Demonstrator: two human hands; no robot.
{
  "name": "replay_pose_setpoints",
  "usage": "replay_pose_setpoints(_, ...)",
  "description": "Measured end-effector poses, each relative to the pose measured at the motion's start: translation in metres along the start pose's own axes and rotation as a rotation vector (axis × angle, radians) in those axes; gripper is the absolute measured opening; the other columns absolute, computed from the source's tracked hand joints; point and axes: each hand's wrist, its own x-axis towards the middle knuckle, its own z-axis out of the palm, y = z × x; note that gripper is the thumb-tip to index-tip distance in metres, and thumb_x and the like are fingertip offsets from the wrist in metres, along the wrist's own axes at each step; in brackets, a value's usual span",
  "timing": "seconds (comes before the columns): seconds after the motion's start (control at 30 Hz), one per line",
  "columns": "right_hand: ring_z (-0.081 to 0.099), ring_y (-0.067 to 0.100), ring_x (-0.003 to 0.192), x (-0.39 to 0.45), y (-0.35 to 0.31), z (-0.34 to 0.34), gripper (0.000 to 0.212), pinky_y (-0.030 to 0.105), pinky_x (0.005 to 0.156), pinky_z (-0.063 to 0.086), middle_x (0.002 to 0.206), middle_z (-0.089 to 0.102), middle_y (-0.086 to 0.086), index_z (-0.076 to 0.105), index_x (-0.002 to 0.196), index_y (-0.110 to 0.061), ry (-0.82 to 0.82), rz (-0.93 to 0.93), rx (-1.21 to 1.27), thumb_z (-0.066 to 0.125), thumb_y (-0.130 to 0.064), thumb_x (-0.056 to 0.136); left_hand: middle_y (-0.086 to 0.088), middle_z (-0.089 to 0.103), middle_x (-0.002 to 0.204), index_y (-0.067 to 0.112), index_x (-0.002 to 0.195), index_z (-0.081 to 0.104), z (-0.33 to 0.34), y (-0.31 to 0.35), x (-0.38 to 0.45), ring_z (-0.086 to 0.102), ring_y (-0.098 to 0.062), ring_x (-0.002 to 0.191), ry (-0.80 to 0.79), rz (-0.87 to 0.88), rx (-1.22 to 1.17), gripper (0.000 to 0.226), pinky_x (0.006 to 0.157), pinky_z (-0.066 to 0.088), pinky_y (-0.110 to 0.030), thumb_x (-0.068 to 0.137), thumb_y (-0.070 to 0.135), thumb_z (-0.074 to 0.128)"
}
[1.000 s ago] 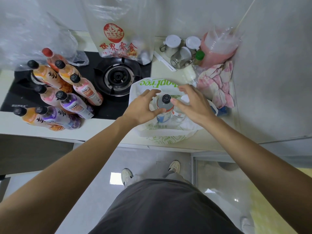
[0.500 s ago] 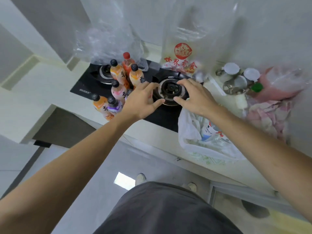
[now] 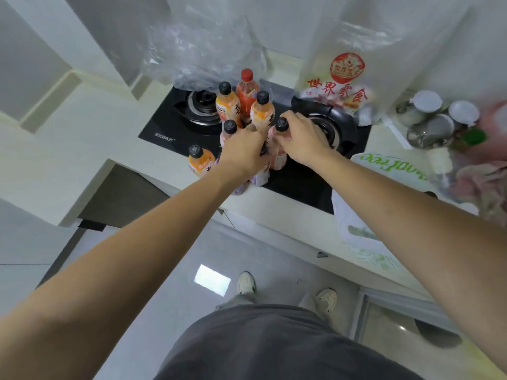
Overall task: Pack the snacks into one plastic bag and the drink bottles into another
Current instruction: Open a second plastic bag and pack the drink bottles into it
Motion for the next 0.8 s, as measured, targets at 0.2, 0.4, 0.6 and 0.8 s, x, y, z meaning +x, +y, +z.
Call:
replay_pose_setpoints(0.2,0.065,0.032,0.092,0.002,-0.001,0.011,0.028,0.050,0.077,0.055,0.098,0.065,0.005,0.052,0.098,-0.017,0.059,0.036,0.134,0.067,-0.040,0.094,-0.013,0.065,0.107,0.010,0.106,0.062,0.008,-0.015,0.000,0.062,-0.032,0.094,0.007,-0.062,-0.110,0.031,0.067,0.038,-0.036,0.089,0.033,0.074)
replay_pose_setpoints(0.4,0.067,0.032,0.090,-0.011,-0.001,0.014,0.030,0.051,0.077,0.055,0.093,0.068,0.005,0.052,0.102,-0.015,0.137,0.038,0.174,0.064,-0.042,0.097,-0.012,0.066,0.109,0.010,0.113,0.058,0.007,-0.014,-0.002,0.064,-0.032,0.097,0.023,0.030,-0.090,0.030,0.070,0.043,-0.037,0.093,0.027,0.071)
replay_pose_setpoints(0.6,0.068,0.035,0.095,-0.029,0.012,-0.004,0.030,0.047,0.078,0.054,0.101,0.070,0.011,0.055,0.111,-0.010,0.254,0.050,0.183,0.064,-0.036,0.098,-0.013,0.062,0.108,0.009,0.107,0.051,-0.008,0.004,-0.005,0.054,-0.029,0.082,0.116,0.075,-0.098,0.029,0.067,0.036,-0.038,0.099,0.034,0.063)
replay_pose_setpoints(0.8,0.066,0.025,0.091,-0.049,0.043,-0.055,0.034,0.045,0.083,0.056,0.100,0.069,0.005,0.058,0.117,-0.012,0.348,0.096,0.202,0.065,-0.039,0.098,-0.012,0.065,0.099,0.009,0.104,0.054,-0.040,0.041,0.011,0.062,-0.032,0.086,0.188,0.153,-0.146,0.035,0.069,0.050,-0.046,0.098,0.042,0.063)
